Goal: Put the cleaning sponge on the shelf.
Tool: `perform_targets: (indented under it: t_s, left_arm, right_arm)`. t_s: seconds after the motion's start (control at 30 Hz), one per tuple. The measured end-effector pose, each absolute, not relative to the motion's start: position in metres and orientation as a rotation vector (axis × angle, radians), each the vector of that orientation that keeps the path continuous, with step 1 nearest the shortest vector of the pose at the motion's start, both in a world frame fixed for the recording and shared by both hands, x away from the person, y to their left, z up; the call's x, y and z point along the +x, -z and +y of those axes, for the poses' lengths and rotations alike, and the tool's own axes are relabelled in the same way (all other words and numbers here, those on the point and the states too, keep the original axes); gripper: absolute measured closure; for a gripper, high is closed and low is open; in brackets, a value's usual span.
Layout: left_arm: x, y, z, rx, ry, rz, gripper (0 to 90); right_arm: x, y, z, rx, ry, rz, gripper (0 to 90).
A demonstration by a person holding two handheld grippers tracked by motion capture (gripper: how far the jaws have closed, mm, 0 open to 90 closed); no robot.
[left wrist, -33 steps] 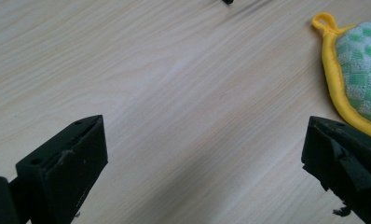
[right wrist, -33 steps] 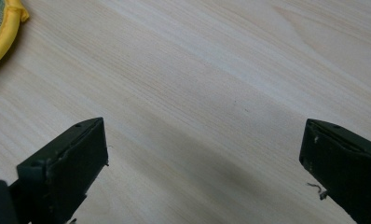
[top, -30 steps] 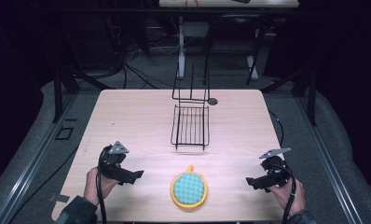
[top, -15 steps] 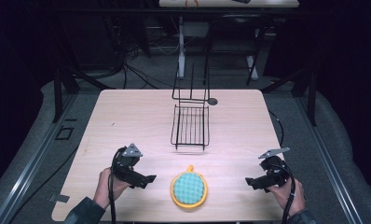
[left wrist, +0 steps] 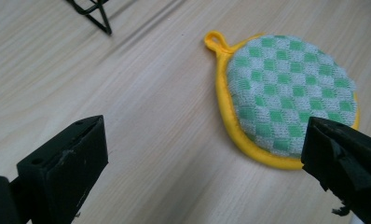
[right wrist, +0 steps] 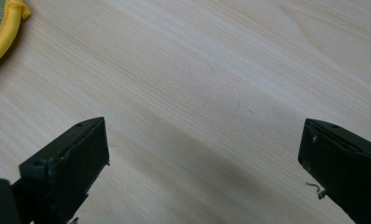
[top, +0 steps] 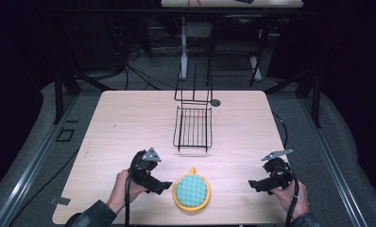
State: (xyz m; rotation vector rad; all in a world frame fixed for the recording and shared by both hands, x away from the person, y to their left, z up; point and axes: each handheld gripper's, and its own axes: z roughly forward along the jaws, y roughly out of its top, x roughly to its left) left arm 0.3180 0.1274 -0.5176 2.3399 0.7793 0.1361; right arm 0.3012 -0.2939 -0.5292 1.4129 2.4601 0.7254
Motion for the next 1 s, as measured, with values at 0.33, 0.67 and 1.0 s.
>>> perform_targets:
  t_s: [0.33,0.67,1.0]
  left_arm:
    - [0.317,0.522,0.103,2.364,-0.076,0.716,6.9]
    - [0.325,0.527,0.083,2.374,-0.052,0.71,16.6]
    - [0.335,0.537,0.065,2.406,-0.022,0.721,32.4]
  right_arm:
    - [0.301,0.529,-0.293,1.415,-0.725,2.459,1.4]
    - [0.301,0.529,-0.294,1.416,-0.73,2.461,2.1]
    - [0.301,0.529,-0.294,1.419,-0.74,2.456,3.6]
